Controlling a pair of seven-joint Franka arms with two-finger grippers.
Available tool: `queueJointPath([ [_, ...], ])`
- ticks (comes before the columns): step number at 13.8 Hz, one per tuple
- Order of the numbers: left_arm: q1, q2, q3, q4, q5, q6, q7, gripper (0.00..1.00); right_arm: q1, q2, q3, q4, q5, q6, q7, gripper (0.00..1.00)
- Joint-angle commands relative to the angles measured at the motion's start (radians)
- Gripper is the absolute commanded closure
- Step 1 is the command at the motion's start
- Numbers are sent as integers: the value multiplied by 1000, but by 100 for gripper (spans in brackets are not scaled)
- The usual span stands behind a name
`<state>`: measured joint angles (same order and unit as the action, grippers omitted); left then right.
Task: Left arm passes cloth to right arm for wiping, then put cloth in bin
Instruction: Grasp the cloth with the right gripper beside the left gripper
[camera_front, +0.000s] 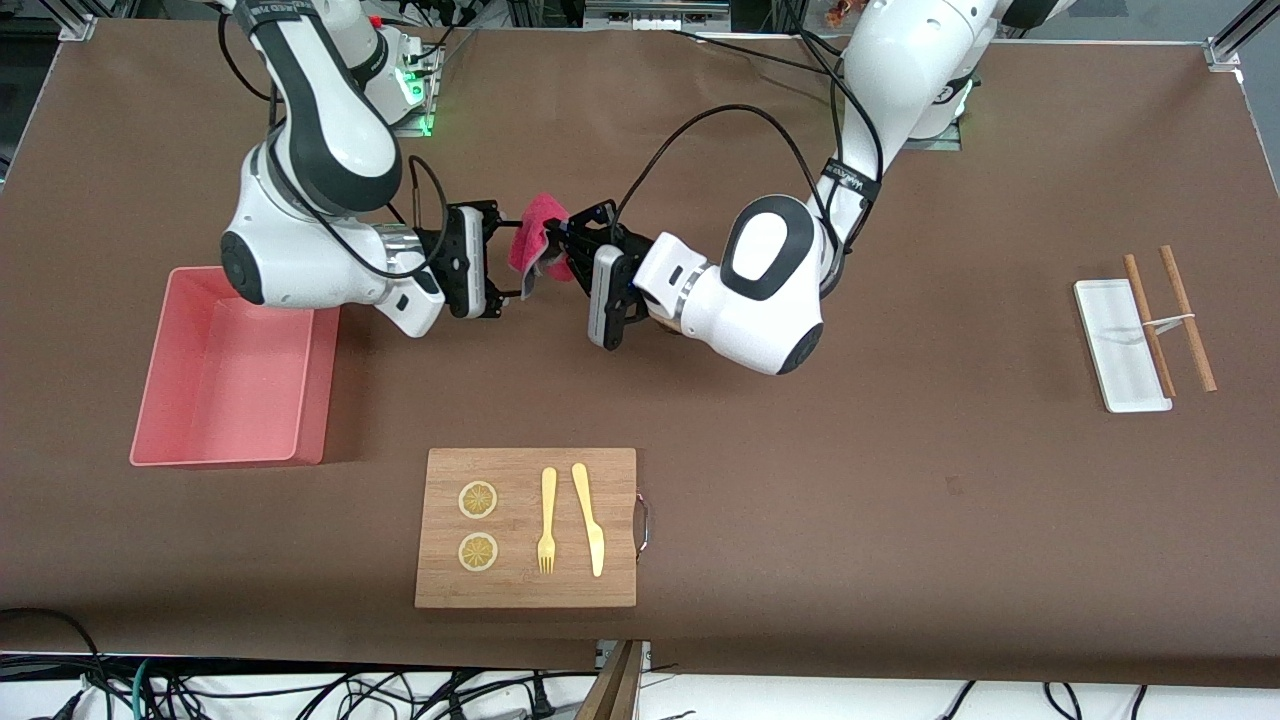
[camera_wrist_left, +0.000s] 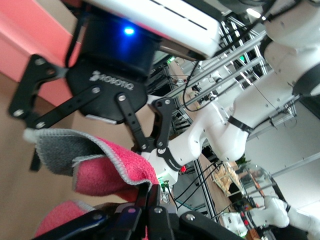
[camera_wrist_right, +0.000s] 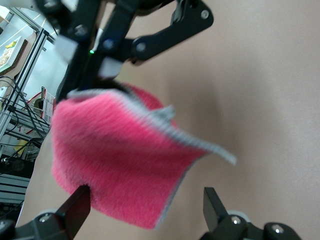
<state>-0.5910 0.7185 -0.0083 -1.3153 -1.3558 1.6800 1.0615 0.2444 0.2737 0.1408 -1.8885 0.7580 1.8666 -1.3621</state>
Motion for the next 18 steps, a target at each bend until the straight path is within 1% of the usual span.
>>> queueJointPath([
  [1,-7,1,-12,-16,-40,-8,101,100,9,-5,-3,-18,24,29,44,0],
  [3,-6,-1,-12,-16,-42,-8,101,100,26,-5,-3,-17,24,42,90,2],
  [4,-4,-1,-12,-16,-42,-9,103,100,27,-7,-3,-17,24,42,92,11],
  [5,-6,-1,-12,-16,-42,-8,103,100,29,-7,-3,-17,24,42,92,25],
  [6,-6,-1,-12,-16,-42,-8,103,100,29,-8,-3,-17,24,36,98,45],
  [8,-4,-2,-12,-15,-42,-8,103,100,29,-11,-4,-20,24,28,124,72],
  [9,-3,-2,-12,-16,-42,-9,103,100,29,-13,-4,-20,24,28,135,81],
  [13,2,-5,-12,-16,-42,-12,103,100,29,-13,-4,-20,24,28,143,95],
  [14,3,-5,-12,-15,-42,-13,103,100,29,-14,-4,-18,23,26,141,100],
  [18,2,-5,-12,-15,-42,-13,103,100,26,-22,-9,-9,20,20,141,100],
])
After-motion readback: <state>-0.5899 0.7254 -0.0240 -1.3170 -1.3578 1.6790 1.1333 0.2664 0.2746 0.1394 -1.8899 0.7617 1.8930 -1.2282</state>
